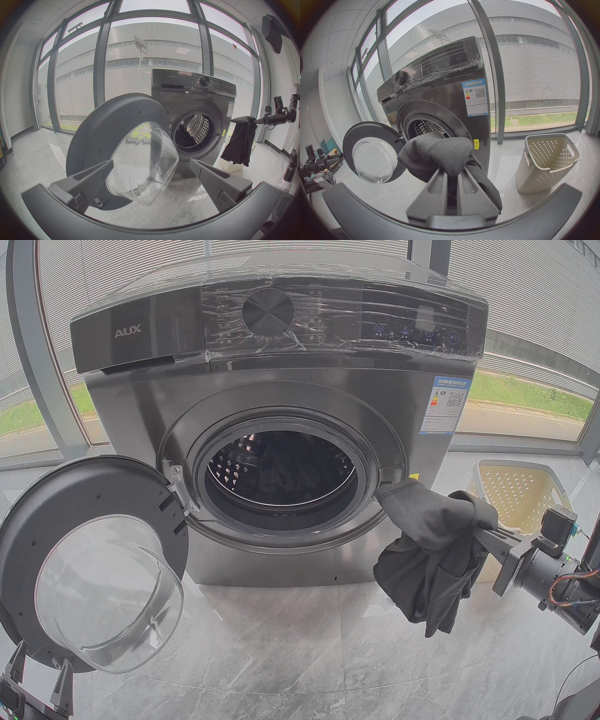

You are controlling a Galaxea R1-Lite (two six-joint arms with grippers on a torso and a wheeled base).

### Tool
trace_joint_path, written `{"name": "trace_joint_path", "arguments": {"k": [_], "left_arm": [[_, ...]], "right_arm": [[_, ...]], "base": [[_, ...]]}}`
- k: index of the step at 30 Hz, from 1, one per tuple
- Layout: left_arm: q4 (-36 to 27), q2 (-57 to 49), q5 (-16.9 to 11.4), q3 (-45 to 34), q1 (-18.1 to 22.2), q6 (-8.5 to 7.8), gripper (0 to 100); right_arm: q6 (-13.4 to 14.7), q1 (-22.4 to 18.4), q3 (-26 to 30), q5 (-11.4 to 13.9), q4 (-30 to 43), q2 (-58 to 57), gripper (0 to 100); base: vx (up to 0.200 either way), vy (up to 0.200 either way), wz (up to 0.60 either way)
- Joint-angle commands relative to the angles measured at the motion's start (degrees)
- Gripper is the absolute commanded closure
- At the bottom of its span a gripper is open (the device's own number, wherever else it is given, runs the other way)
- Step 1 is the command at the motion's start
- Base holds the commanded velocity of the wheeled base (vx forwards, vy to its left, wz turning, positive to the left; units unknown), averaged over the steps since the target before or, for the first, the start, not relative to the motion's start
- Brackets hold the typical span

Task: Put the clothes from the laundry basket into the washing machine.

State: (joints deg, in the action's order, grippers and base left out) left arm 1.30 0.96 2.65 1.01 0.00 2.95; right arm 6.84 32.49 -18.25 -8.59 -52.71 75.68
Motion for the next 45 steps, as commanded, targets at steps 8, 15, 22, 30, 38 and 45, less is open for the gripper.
{"name": "trace_joint_path", "arguments": {"k": [8, 15, 22, 30, 38, 45], "left_arm": [[0.0, -1.0, 0.2, -0.9, 0.1, -0.05, 0], [0.0, -1.0, 0.2, -1.0, 0.1, -0.05, 0], [0.0, -1.0, 0.1, -1.0, 0.1, -0.05, 0], [0.0, -1.0, 0.0, -1.0, 0.1, 0.04, 0], [0.7, -1.0, 0.0, -0.7, 0.1, 0.13, 0], [-0.7, 9.1, -17.1, 12.7, 0.1, 0.39, 0]], "right_arm": [[-0.3, 0.4, 3.8, 0.2, 0.5, -3.5, 100], [2.8, 1.8, 3.7, 4.9, 0.9, -3.5, 100], [3.6, 6.4, 3.0, 4.8, -0.3, 2.5, 100], [4.5, 8.1, 2.3, 4.8, -4.3, 5.4, 100], [4.1, 11.5, 1.6, 4.0, -13.7, 12.5, 100], [4.5, 13.4, -5.3, 1.5, -16.2, 19.6, 100]], "base": [[0.0, 0.0, 0.0], [0.0, 0.0, 0.0], [0.0, 0.143, 0.0], [0.0, 0.025, 0.0], [0.0, 0.0, 0.0], [0.0, 0.0, 0.0]]}}
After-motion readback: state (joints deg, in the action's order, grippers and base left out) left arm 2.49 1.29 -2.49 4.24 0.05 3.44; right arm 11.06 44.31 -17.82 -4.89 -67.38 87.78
